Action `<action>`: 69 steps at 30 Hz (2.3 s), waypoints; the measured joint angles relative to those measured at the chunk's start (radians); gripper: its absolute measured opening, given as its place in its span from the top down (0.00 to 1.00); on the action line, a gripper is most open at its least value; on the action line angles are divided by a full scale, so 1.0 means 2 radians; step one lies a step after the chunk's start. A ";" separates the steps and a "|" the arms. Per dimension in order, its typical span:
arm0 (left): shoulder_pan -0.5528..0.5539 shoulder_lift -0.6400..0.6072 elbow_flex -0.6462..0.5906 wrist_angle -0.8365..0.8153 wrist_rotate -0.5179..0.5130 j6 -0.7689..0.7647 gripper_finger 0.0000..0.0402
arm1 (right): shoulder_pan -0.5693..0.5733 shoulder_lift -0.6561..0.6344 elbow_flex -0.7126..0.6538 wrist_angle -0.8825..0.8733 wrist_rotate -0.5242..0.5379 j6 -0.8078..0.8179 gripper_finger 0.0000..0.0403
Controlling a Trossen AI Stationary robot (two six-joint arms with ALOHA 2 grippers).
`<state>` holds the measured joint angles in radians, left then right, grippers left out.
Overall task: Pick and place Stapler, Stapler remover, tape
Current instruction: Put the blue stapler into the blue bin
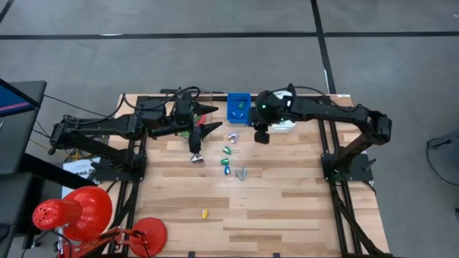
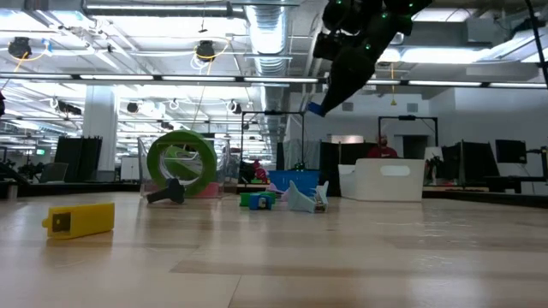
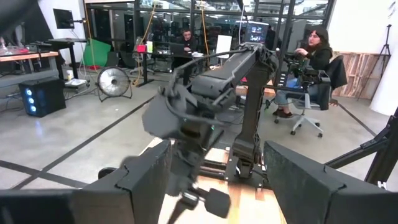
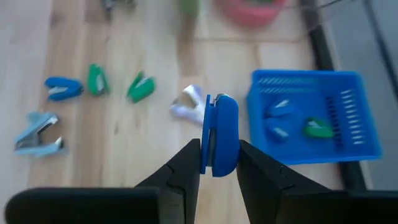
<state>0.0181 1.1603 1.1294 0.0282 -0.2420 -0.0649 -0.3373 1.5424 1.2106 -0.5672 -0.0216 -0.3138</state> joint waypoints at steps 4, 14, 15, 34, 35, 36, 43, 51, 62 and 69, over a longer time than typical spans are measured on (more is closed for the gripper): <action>0.000 0.000 0.000 0.000 0.000 0.000 0.39 | -0.019 -0.009 0.001 0.033 0.000 0.000 0.78; 0.000 0.000 0.000 0.000 0.000 0.000 0.39 | -0.054 -0.010 0.001 0.121 0.000 0.000 0.78; 0.000 0.000 0.000 0.000 0.000 0.000 0.39 | -0.057 -0.008 0.001 0.126 0.000 0.000 0.78; 0.000 0.000 0.000 0.000 0.000 0.000 0.39 | -0.089 0.110 0.001 0.209 0.002 -0.003 0.78; 0.000 0.000 0.000 0.000 0.000 0.000 0.39 | -0.089 0.117 0.002 0.213 0.002 -0.003 0.78; 0.000 0.000 0.000 0.000 0.000 0.000 0.39 | -0.090 0.123 0.004 0.211 0.002 -0.003 0.78; 0.000 0.000 0.000 0.002 0.000 0.000 0.39 | -0.094 0.140 0.015 0.211 0.011 -0.004 0.78; 0.000 0.000 0.000 0.002 0.000 0.000 0.39 | -0.094 0.139 0.015 0.221 0.011 -0.004 0.77; 0.000 0.000 0.000 0.006 0.000 0.000 0.39 | -0.094 0.139 0.015 0.201 0.015 -0.004 0.70; 0.000 0.000 0.000 0.010 0.000 0.000 0.39 | -0.094 0.138 0.015 0.188 0.015 -0.002 0.49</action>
<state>0.0183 1.1603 1.1297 0.0475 -0.2420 -0.0648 -0.5247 1.8193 1.2407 -0.1905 0.0086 -0.3183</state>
